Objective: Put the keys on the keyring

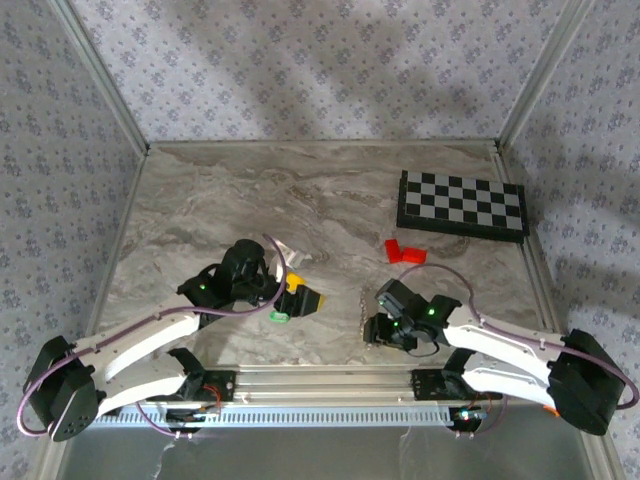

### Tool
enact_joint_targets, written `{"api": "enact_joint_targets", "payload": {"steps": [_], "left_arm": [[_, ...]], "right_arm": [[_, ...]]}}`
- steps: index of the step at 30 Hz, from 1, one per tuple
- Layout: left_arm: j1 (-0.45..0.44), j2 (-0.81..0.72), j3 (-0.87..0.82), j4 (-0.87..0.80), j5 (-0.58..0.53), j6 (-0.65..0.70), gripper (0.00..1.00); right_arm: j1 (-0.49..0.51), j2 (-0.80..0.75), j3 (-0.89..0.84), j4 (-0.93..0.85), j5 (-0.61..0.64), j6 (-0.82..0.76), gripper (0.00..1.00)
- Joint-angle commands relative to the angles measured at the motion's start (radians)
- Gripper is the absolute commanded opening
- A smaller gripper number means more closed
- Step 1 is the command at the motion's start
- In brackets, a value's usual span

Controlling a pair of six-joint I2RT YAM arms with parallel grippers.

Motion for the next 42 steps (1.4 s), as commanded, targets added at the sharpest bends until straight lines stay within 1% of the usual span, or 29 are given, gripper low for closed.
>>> {"api": "enact_joint_targets", "payload": {"steps": [1,12,15,17,20,23,24,31,36,42], "left_arm": [[-0.003,-0.028,0.017,0.021,-0.009,0.000,0.94],[0.000,-0.060,-0.013,0.028,-0.028,-0.015,0.94],[0.000,-0.072,-0.018,0.024,-0.031,-0.018,0.94],[0.001,-0.081,-0.023,0.024,-0.036,-0.020,0.94],[0.001,-0.095,-0.032,0.027,-0.041,-0.027,0.94],[0.003,-0.108,-0.039,0.029,-0.042,-0.031,0.94],[0.003,-0.112,-0.040,0.028,-0.043,-0.030,0.94],[0.005,-0.114,-0.046,0.032,-0.033,-0.025,0.94],[0.006,-0.103,-0.043,0.036,0.002,-0.023,0.94],[0.002,-0.109,-0.038,0.032,0.010,-0.020,0.94]], "right_arm": [[0.011,0.032,0.039,0.056,-0.016,-0.010,0.54],[0.059,0.201,0.144,0.153,-0.041,-0.053,0.52],[0.078,0.226,0.183,0.135,-0.037,-0.074,0.52],[0.086,0.227,0.217,0.077,-0.014,-0.099,0.52],[0.090,0.200,0.241,-0.013,0.027,-0.123,0.52],[0.090,0.140,0.231,-0.090,0.066,-0.125,0.52],[0.090,0.117,0.226,-0.142,0.078,-0.124,0.52],[0.088,-0.039,0.179,-0.293,0.112,-0.053,0.50],[0.088,-0.072,0.145,-0.325,0.093,-0.051,0.43],[0.088,-0.033,0.132,-0.300,0.081,-0.081,0.40]]}}
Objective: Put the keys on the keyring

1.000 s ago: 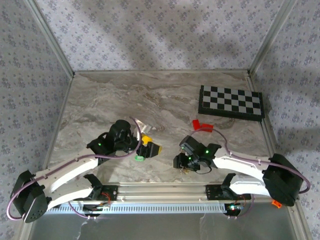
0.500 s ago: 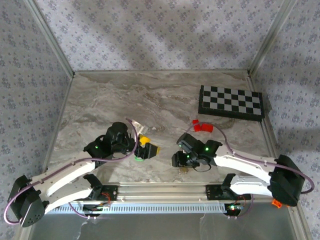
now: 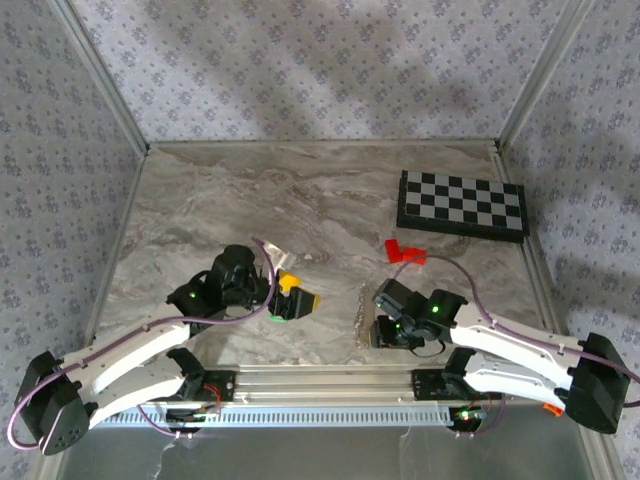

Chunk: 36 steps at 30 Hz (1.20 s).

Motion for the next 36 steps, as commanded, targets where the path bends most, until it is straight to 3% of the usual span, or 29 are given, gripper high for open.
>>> {"api": "enact_joint_targets", "payload": {"steps": [1,16,36], "left_arm": [[0.001,-0.008,0.009,0.020,0.028,0.003,0.94],[-0.002,-0.007,0.003,0.021,0.030,0.000,0.94],[-0.003,-0.028,-0.009,0.017,0.013,-0.003,0.95]], "right_arm": [[0.002,0.025,-0.014,-0.010,-0.002,-0.014,0.40],[0.017,0.187,0.039,0.068,-0.023,-0.091,0.36],[0.026,0.256,0.053,0.110,-0.034,-0.119,0.30]]}}
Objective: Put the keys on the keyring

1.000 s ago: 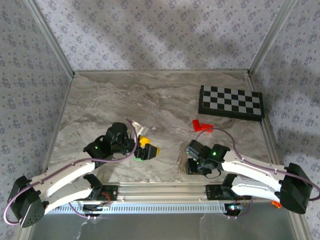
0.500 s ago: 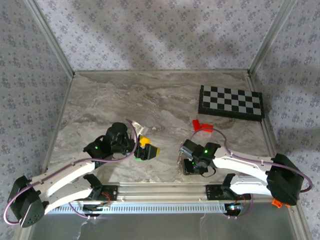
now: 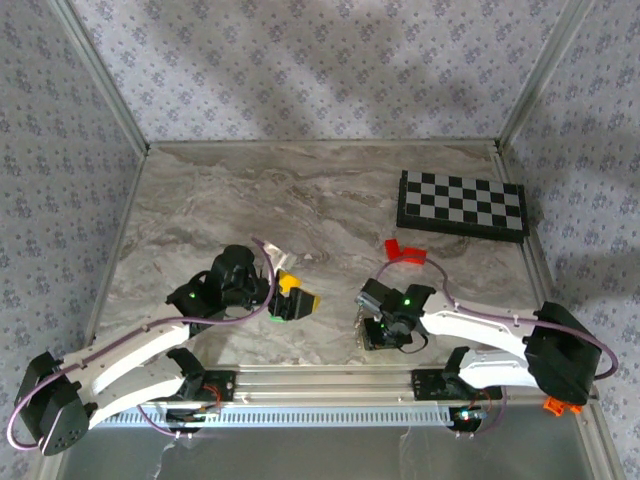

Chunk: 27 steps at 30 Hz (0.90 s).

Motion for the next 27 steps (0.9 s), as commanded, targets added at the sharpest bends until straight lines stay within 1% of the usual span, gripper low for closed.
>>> {"api": "enact_joint_targets", "payload": {"steps": [1,9,20,27], "left_arm": [[-0.001,-0.025,-0.009,0.016,0.007,-0.003,0.95],[-0.002,-0.032,-0.009,0.014,0.002,-0.003,0.94],[-0.001,-0.038,-0.009,0.011,-0.003,-0.004,0.95],[-0.002,-0.041,-0.011,0.006,-0.006,-0.003,0.95]], "right_arm": [[0.008,0.016,0.028,-0.002,-0.005,-0.022,0.30],[0.013,0.025,0.033,-0.007,0.001,-0.028,0.25],[0.014,0.047,0.030,0.009,-0.005,-0.044,0.23],[0.015,0.051,0.023,0.020,-0.014,-0.051,0.19]]}}
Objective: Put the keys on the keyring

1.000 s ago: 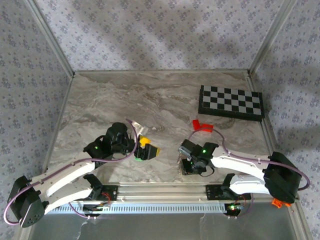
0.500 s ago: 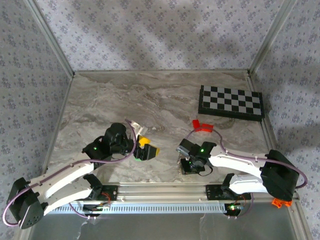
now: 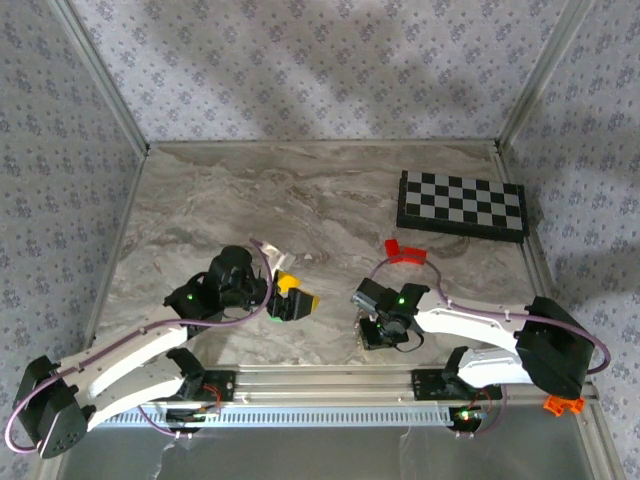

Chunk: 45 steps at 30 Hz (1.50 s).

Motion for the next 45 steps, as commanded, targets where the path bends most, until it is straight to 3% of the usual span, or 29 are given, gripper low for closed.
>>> {"api": "enact_joint_targets", "payload": {"steps": [1,27,36,45], "left_arm": [[-0.001,-0.018,-0.006,0.007,-0.004,-0.003,0.95],[-0.001,-0.039,-0.008,-0.001,-0.018,-0.003,0.95],[-0.001,-0.060,0.008,-0.011,-0.021,0.009,0.94],[-0.002,-0.127,0.054,-0.075,-0.017,0.044,0.94]], "right_arm": [[0.006,0.006,0.007,-0.004,-0.014,-0.014,0.17],[-0.023,-0.016,-0.009,-0.016,-0.021,-0.029,0.03],[0.006,-0.093,0.083,-0.119,0.128,-0.080,0.00],[0.030,-0.299,0.151,-0.048,0.211,-0.256,0.00]]}}
